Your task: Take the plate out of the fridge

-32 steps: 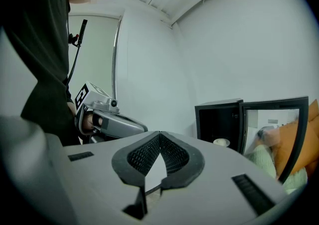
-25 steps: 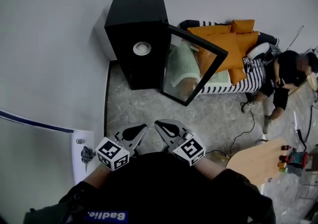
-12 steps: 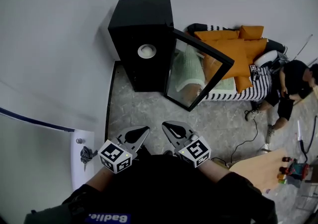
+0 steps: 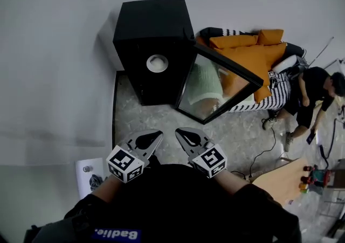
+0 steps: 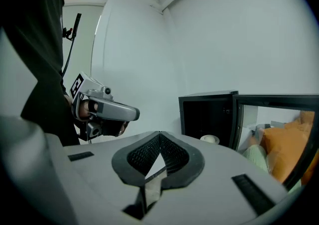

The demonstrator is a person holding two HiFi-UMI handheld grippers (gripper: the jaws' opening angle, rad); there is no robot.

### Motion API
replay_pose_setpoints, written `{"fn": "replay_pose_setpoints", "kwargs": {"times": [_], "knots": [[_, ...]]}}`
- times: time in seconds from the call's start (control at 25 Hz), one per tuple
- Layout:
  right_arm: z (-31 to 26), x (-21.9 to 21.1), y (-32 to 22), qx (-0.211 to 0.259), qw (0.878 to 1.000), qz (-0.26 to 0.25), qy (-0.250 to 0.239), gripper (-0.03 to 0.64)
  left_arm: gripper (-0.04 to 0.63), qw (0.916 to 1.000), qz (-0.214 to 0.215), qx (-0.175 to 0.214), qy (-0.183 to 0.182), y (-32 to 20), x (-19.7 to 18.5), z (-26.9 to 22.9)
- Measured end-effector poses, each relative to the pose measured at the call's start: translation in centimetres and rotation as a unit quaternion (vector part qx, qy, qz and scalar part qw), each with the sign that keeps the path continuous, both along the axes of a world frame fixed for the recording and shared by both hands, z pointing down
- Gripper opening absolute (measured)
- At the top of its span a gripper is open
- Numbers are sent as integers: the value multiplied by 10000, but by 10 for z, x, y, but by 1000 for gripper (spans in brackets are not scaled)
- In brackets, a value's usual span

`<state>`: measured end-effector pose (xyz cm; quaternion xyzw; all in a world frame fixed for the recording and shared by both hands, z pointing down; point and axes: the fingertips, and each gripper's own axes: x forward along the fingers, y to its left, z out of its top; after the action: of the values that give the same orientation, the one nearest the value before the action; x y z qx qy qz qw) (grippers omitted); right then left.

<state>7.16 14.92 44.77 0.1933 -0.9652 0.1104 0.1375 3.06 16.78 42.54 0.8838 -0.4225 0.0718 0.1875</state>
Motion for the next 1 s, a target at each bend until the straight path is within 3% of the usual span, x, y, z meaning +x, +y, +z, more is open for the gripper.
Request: {"fn": "replay_pose_setpoints", "kwargs": {"times": [0.28,0.52,1.0], "knots": [[6,-68,-57,-175,9989,395,172,9,8,9996,259,-22,136,-60,-73,3],[14,-103,-97,-282,9961,822,180,9,8,9984,528,-81,161,-97,-112,12],[17,-106,-142,-413,9968,675,79,9,8,9987,458,-192,106,-142,-106,12]]}}
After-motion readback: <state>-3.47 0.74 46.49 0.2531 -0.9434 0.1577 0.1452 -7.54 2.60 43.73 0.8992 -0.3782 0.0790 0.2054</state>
